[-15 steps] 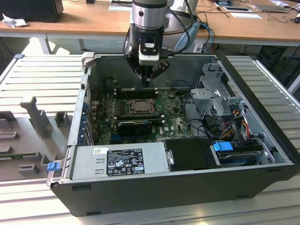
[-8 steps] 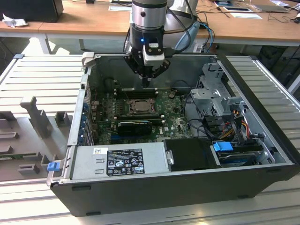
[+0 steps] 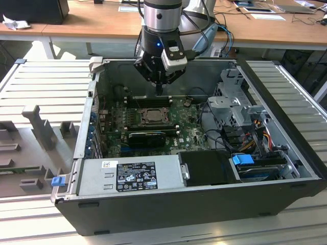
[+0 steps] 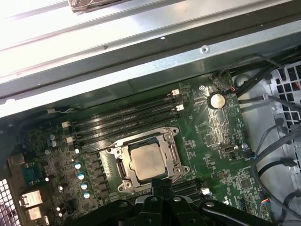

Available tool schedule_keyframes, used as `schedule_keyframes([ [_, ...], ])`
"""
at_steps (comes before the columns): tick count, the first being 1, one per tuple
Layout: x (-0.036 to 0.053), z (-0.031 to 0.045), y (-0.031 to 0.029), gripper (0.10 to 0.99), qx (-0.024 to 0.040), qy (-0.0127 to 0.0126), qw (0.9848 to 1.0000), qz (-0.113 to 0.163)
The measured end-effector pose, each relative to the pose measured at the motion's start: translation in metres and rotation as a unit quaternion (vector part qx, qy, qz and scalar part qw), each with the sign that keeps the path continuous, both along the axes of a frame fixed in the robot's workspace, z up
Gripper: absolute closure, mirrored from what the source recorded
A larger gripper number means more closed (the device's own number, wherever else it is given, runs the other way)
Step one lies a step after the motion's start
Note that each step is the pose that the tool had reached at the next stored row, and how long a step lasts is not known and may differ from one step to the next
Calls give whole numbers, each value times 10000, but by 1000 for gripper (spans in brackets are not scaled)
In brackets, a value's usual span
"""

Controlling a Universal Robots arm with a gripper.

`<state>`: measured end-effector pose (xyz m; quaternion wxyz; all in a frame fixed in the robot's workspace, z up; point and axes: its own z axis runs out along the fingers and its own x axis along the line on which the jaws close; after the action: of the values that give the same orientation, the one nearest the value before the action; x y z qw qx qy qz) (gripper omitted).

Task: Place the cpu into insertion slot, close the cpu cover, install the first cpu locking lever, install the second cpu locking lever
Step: 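Install the first cpu locking lever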

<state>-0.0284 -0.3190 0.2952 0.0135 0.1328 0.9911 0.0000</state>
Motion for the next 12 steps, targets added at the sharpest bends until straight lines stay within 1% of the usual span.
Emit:
schedule_keyframes([
  [3, 0, 0, 0, 980, 0, 0, 9998, 190],
  [7, 0, 0, 0, 980, 0, 0, 9989, 469],
  [8, 0, 0, 0, 980, 0, 0, 9984, 569],
  [9, 0, -1, 0, 980, 0, -1, 9975, 712],
  [11, -11, -4, -1, 980, 0, -14, 9971, 762],
  [12, -38, -5, -2, 980, -1, -23, 9971, 765],
])
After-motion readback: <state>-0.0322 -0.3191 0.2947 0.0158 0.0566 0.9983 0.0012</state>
